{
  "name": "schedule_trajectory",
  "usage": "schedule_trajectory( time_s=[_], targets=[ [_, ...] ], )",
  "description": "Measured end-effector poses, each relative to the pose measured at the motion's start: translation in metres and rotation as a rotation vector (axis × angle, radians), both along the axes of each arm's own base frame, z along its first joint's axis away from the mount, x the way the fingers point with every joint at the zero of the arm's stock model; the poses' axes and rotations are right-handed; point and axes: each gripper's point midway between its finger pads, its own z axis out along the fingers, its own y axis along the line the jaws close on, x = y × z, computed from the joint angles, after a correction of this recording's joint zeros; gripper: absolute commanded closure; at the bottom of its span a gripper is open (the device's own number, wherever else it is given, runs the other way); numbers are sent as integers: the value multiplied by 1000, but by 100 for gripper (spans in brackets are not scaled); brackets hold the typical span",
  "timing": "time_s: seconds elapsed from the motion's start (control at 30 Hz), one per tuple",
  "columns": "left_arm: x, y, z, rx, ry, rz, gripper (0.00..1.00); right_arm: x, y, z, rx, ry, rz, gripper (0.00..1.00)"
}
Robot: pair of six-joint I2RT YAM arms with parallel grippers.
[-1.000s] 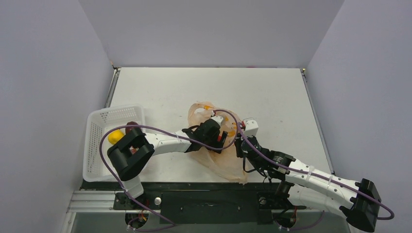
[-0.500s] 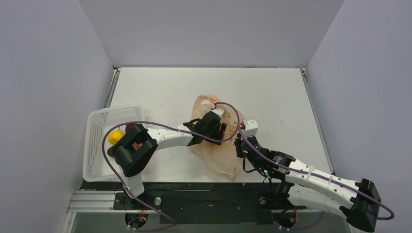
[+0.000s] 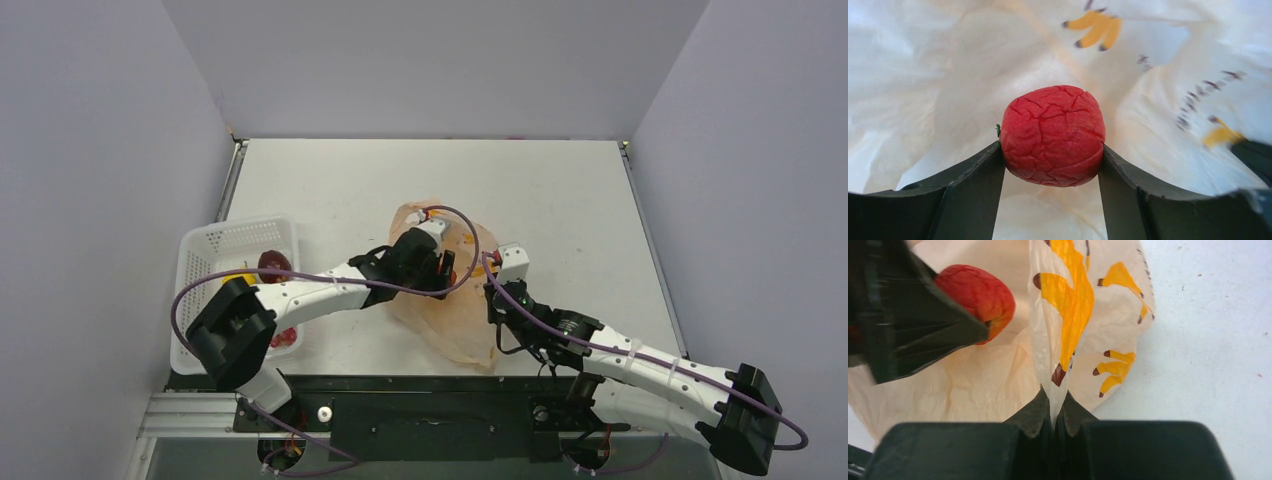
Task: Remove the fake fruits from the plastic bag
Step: Take out the fake fruit from the plastic bag, then place the fake fruit in the bin.
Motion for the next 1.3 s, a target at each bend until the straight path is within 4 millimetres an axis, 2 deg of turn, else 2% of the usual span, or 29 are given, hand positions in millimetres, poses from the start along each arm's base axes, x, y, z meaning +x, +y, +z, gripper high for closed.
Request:
schedule_trajectory(
  time_s=[0.17, 0.3, 0.43, 0.6, 0.7, 0.9, 1.03, 1.17, 1.3],
  targets=[
    [-15, 6, 36, -125, 0, -20, 100, 4, -5, -1, -11, -9, -35, 100],
    [-26, 22, 64, -234, 7, -31, 100, 6, -8, -6, -28, -1, -62, 100],
    [-31, 45, 89, -339, -1, -23, 100, 8, -10, -10, -43, 7, -74, 100],
    [-25, 94, 119, -402, -66, 59, 100, 8, -11, -13, -53, 14, -78, 100],
    [-15, 137, 131, -369, -135, 171, 100, 10, -12, -15, -58, 17, -83, 100],
    [3, 230, 132, -131, -236, 511, 100, 11, -13, -15, -57, 17, -88, 100],
    [3, 286, 121, 42, -266, 779, 100, 12, -13, -13, -57, 16, -90, 100],
    [-15, 338, 96, 191, -278, 1040, 100, 15, -11, -7, -57, 11, -85, 100],
    [-35, 366, 76, 274, -279, 1172, 100, 18, -5, -4, -66, 13, -68, 100]
  ],
)
